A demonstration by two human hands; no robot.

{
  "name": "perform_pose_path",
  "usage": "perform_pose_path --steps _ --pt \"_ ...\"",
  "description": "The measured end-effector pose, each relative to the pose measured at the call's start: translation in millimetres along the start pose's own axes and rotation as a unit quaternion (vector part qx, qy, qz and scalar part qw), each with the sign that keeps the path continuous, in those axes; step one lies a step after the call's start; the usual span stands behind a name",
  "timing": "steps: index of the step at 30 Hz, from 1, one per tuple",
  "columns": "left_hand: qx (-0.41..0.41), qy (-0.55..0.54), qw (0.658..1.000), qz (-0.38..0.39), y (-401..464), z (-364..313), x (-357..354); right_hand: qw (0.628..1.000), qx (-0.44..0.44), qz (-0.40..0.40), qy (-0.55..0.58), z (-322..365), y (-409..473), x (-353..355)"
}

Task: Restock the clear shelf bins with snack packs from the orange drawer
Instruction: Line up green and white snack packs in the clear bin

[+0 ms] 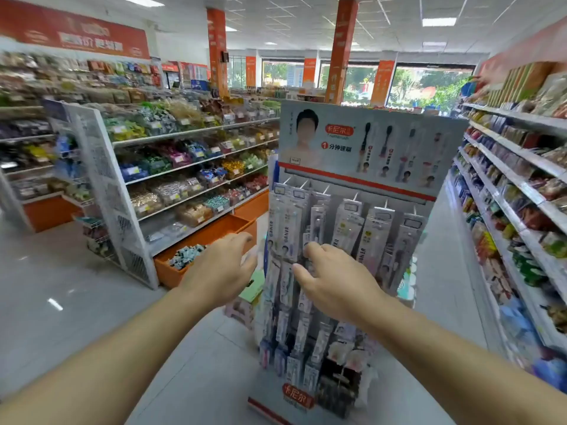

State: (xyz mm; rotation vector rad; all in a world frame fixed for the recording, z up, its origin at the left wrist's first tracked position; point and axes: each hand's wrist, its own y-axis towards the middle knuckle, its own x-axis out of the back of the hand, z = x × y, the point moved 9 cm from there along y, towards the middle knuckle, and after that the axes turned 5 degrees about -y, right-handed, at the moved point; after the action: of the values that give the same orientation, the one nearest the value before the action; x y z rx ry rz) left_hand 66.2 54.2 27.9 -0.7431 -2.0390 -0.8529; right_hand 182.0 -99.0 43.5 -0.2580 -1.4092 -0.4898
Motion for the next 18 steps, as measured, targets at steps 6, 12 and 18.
perform_pose_path --steps 6,12,18 --pt "0.024 0.013 1.0 0.015 19.8 96.3 1.6 0.999 -0.005 0.033 0.006 61.6 62.6 -52.2" --pt "0.028 0.021 0.999 0.033 48.2 167.6 0.2 0.998 -0.004 0.059 0.008 104.5 115.4 -83.3" --pt "0.04 0.008 0.998 0.046 95.9 216.5 -21.2 0.997 0.001 0.071 0.01 111.5 184.1 -110.9"
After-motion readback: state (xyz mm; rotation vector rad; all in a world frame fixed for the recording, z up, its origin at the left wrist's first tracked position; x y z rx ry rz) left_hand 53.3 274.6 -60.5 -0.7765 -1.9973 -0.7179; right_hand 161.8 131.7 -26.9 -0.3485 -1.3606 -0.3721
